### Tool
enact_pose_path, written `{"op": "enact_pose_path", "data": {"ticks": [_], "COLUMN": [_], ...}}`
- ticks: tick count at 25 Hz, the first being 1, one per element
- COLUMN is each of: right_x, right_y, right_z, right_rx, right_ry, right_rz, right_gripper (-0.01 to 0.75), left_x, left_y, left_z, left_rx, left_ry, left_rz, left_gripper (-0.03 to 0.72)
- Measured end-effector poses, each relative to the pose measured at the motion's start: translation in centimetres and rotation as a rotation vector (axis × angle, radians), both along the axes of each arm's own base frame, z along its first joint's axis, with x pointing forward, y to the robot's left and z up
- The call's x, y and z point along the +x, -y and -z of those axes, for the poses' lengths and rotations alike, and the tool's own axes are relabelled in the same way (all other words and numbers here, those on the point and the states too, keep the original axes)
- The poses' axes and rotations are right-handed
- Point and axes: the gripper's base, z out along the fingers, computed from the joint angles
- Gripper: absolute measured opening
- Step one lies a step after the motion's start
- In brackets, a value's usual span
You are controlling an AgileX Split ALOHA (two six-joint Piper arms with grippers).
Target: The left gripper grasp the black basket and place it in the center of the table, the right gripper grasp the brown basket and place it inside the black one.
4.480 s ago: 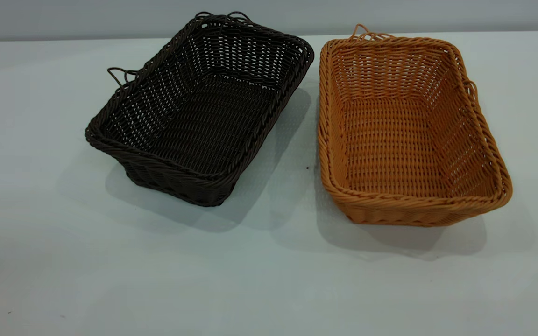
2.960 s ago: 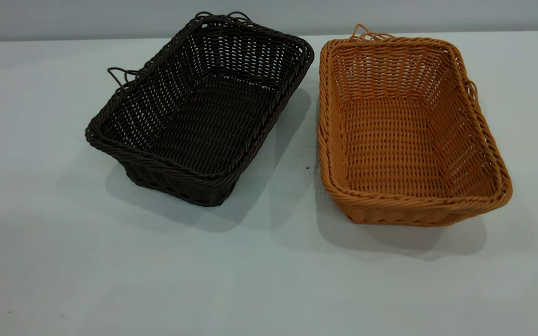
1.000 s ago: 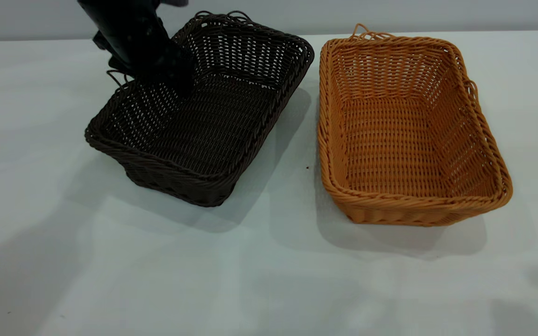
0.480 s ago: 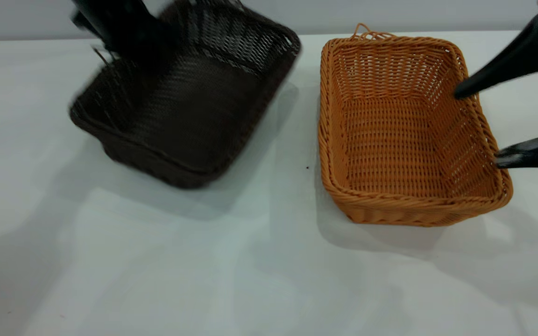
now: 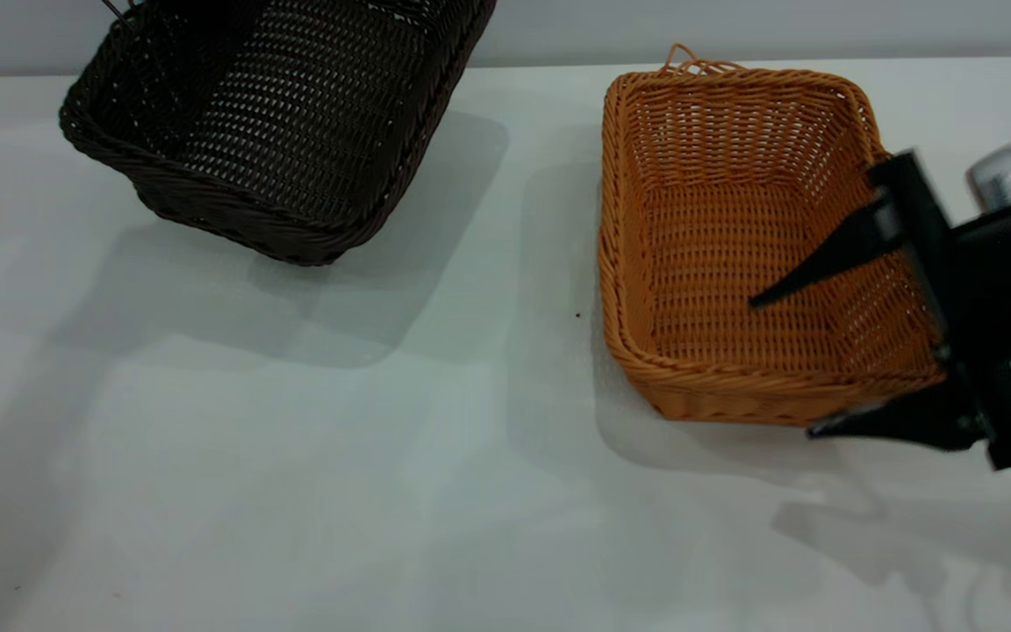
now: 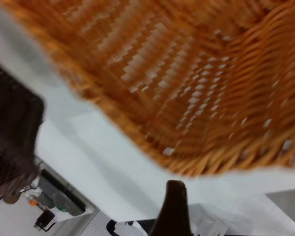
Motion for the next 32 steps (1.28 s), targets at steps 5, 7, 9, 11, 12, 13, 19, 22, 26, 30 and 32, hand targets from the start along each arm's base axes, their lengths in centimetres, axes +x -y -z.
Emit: {"op": "enact_pose_path", "data": {"ticks": [5,7,9,11,12,13,19,22,26,30,32], "right_x": [1.9,2.4,3.2,3.6,3.9,4.2,7.3,9.2,11.0,11.1,10.7], "right_y": [0.0,0.0,0.1,0.3,0.3,0.5,4.7,8.0,11.2,12.6,13.0], "right_z": [2.3,3.0,3.7,4.3,4.3,4.3,3.4,0.6,-4.7,-8.6,-9.7], "right_rx": [-0.005,-0.004,-0.021,-0.048,-0.056,-0.060,-0.085,-0.086,-0.089,-0.119,-0.143], "right_ry": [-0.019,-0.025,-0.022,-0.026,-0.020,-0.013,0.104,0.237,0.420,0.479,0.457], "right_rz": [0.009,0.006,0.010,0.013,0.014,0.022,0.093,0.118,0.101,-0.056,-0.154], "right_gripper": [0.580,0.559,0.494,0.380,0.302,0.260,0.233,0.232,0.232,0.232,0.232], "left_x": [0.0,0.0,0.0,0.0,0.0,0.0,-0.1,-0.8,-1.7,-3.0,-3.8], "left_y": [0.0,0.0,0.0,0.0,0.0,0.0,0.0,0.2,1.8,5.8,8.1], "left_z": [0.0,0.0,0.0,0.0,0.0,0.0,0.1,0.4,0.7,0.7,0.8], "left_rx": [0.003,0.005,0.014,0.027,0.033,0.040,0.124,0.149,0.167,0.218,0.262], "left_ry": [0.002,0.003,0.004,0.007,0.008,0.010,0.009,-0.058,-0.103,-0.052,-0.010], "left_rz": [0.004,0.006,0.016,0.031,0.038,0.046,0.149,0.220,0.414,0.733,0.884], "left_gripper": [0.081,0.081,0.081,0.081,0.081,0.081,0.081,0.081,0.081,0.081,0.081]}}
